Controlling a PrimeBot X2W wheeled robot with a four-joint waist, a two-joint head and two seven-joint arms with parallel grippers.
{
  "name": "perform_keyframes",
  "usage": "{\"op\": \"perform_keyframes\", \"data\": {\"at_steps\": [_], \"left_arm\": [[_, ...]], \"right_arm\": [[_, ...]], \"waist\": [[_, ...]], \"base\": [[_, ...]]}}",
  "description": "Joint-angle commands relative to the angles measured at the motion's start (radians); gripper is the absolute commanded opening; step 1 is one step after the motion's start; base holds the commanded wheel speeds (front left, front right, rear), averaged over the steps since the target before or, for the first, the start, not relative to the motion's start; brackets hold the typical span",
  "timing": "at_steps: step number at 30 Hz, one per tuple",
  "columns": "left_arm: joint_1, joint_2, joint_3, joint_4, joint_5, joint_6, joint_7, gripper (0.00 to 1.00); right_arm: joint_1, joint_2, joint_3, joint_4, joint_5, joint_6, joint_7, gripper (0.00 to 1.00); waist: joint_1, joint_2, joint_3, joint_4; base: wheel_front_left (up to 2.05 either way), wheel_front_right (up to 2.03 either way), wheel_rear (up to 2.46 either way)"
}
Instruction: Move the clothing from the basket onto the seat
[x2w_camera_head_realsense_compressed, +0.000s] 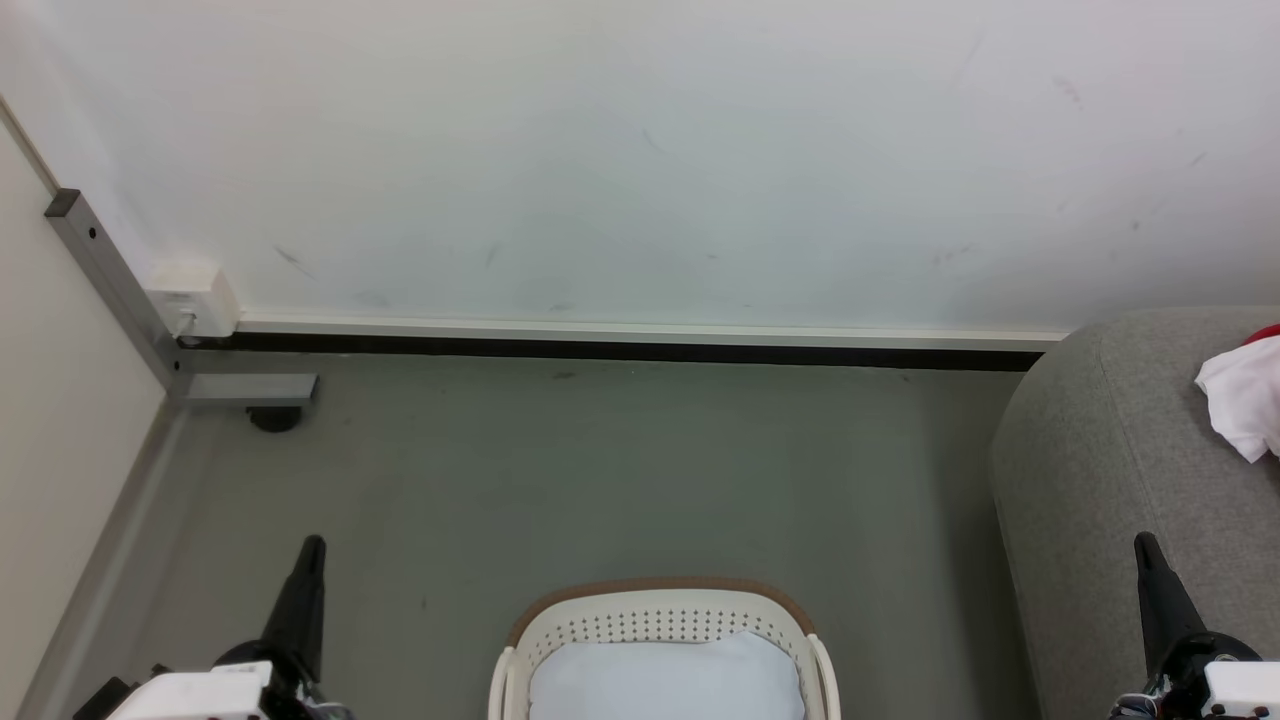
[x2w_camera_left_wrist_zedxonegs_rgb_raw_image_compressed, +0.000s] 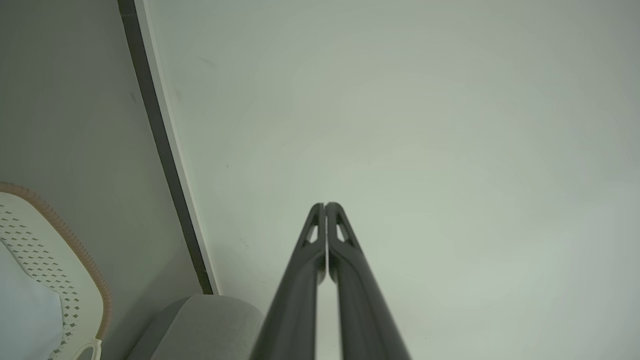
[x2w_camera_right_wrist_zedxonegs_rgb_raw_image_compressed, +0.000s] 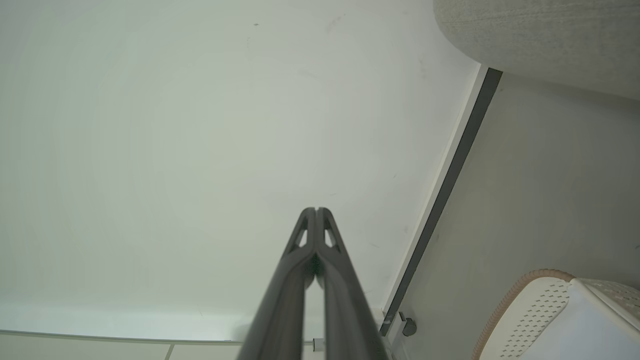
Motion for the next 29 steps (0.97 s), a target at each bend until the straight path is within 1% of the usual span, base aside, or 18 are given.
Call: {"op": "perform_keyframes", "data": {"at_steps": [1, 29], "left_arm": [[-0.009, 0.002, 0.002, 0.000, -0.013, -0.002, 0.003, 0.00], [-0.009, 0.002, 0.002, 0.000, -0.013, -0.002, 0.003, 0.00]], "right_arm": [[-0.013, -0.007, -0.003, -0.005, 0.002, -0.002, 0.004, 0.00], [-0.013, -0.007, -0.003, -0.005, 0.002, -0.002, 0.004, 0.00]], "waist": [[0.0000, 0.0000, 0.000, 0.000], [0.0000, 0.0000, 0.000, 0.000]], "base": [[0.00, 0.00, 0.00], [0.00, 0.00, 0.00]]}}
